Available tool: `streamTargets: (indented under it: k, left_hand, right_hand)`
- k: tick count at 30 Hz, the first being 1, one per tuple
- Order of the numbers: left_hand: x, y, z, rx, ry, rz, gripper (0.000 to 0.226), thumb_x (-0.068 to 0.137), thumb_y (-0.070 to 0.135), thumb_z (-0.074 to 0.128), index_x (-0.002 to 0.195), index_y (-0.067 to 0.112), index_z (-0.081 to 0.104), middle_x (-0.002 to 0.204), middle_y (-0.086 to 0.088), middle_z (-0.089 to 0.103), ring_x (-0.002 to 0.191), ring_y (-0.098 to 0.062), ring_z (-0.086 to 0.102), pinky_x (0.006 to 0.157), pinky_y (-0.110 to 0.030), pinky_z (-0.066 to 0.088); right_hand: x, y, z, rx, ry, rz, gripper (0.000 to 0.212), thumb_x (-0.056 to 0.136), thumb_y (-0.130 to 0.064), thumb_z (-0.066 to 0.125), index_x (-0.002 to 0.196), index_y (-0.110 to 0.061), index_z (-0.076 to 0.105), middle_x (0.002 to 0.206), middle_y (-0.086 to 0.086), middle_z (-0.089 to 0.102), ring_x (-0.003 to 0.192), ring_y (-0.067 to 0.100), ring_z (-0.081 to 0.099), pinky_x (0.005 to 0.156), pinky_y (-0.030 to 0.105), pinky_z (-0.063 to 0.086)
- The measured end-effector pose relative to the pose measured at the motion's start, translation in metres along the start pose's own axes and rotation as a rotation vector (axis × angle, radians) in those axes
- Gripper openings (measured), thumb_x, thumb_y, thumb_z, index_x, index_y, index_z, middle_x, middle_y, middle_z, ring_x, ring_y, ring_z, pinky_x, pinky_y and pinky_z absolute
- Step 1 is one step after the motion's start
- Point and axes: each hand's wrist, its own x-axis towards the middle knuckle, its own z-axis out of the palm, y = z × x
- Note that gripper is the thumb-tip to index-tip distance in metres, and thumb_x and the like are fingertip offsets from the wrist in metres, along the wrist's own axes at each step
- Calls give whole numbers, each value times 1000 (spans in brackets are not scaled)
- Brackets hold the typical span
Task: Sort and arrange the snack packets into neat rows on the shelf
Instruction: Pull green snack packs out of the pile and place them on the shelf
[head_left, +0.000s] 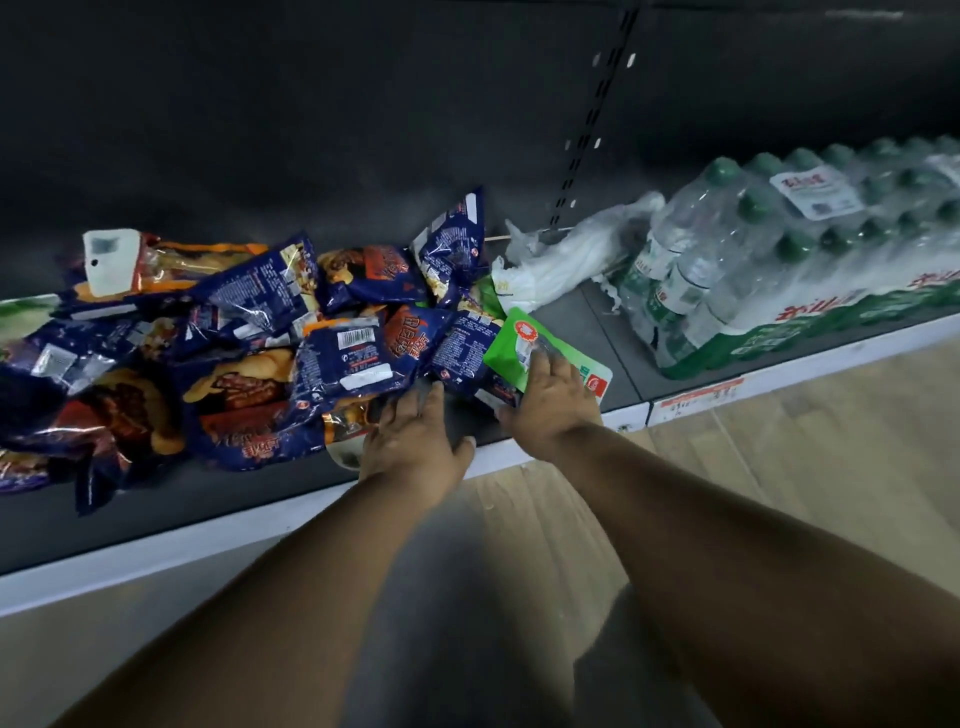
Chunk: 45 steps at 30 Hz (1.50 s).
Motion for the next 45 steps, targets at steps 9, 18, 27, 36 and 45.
streamTargets:
  k: [9,18,27,36,45]
  left_hand:
    - [21,2,-13,7,-1,-42,77,94,52,42,152,21,1,160,-6,7,145,-30,13,114,-44,19]
    - [40,25,4,4,61,-82,77,94,51,43,152,20,3,159,-6,8,142,-31,18,111,-42,25]
    - [63,42,16,146,109,-88,74,94,50,42,152,27,3,159,-6,-7,146,-27,-5,114,-44,20]
    - [78,52,35,210,81,-113,76,93,50,43,152,24,3,159,-7,-8,147,-28,-5,115,-43,15]
    - [84,67,26,-79,319,-31,66,93,37,48,150,16,21,156,-7,18,144,-23,14,113,-40,19]
  right_hand:
    - [24,-2,-33,-29,3,-10,74,91,-44,54,145,-7,20,145,14,30,134,32,31,106,41,33]
    - [66,10,-21,5,-88,-109,85,88,-45,60,148,-5,14,146,15,29,135,32,31,108,40,33]
    - [95,50,14,33,-114,-204,97,76,-48,72,146,-11,17,142,14,29,133,32,30,108,43,34]
    - [110,59,34,155,-131,-267,72,85,-31,63,142,-7,25,140,17,36,129,34,35,106,40,35]
    - [101,67,-26,986,139,-146,23,93,-18,46,76,-13,60,71,3,61,74,20,56,64,19,41]
